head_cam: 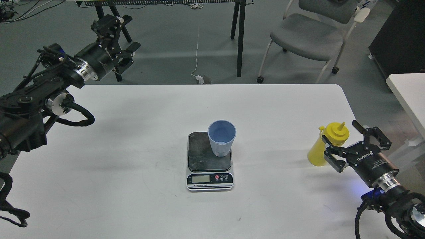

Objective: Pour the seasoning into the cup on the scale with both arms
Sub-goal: 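Move the right gripper to the yellow bottle and grasp it, then lift the yellow bottle with the right gripper and tip it over the cup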

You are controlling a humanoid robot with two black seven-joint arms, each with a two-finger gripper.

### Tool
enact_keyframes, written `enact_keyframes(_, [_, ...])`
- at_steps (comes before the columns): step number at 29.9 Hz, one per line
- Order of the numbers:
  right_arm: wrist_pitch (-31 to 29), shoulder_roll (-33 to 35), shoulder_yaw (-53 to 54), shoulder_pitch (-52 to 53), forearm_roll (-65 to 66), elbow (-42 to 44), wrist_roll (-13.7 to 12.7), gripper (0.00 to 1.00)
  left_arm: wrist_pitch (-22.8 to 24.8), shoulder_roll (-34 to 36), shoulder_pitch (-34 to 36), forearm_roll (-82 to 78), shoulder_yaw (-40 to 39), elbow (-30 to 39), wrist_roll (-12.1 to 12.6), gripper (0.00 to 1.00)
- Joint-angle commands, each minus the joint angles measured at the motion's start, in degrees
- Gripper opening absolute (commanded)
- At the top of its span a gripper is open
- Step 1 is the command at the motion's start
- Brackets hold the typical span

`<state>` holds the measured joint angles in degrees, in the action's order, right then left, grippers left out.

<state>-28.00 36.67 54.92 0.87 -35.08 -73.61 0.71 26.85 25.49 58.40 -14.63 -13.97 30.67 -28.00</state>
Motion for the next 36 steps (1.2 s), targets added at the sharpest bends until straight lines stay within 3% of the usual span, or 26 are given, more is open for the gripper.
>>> enact_keyframes(1, [0.00, -0.28, 0.01, 0.01, 0.18, 0.13, 0.00, 0.99, -0.05, 0.09, -0.04, -1.10, 0.00, 0.01, 0.00, 0.86])
enact_keyframes(18, [0.00, -0.72, 1.33, -0.43, 0.71, 3.21, -0.09, 0.99, -0.13, -0.09, -0.04, -1.54, 0.00, 0.27, 0.00, 0.86])
enact_keyframes(32, [0.00, -9.50, 2.03, 2.73, 5.46, 9.71, 0.00, 0.99, -0.31, 0.26, -0.39, -3.21, 0.00, 0.27, 0.00, 0.86])
enact_keyframes(34, [0.00, -10.21, 2.03, 3.09, 6.59, 9.80, 1.04, 0.87, -0.31, 0.26, -0.39, -3.21, 0.00, 0.27, 0.00, 0.86])
enact_keyframes(36, [0.00, -10.39, 2.12, 3.26, 9.92, 9.98, 5.68, 0.73, -0.31, 0.35, -0.39, -3.21, 0.00, 0.27, 0.00, 0.86])
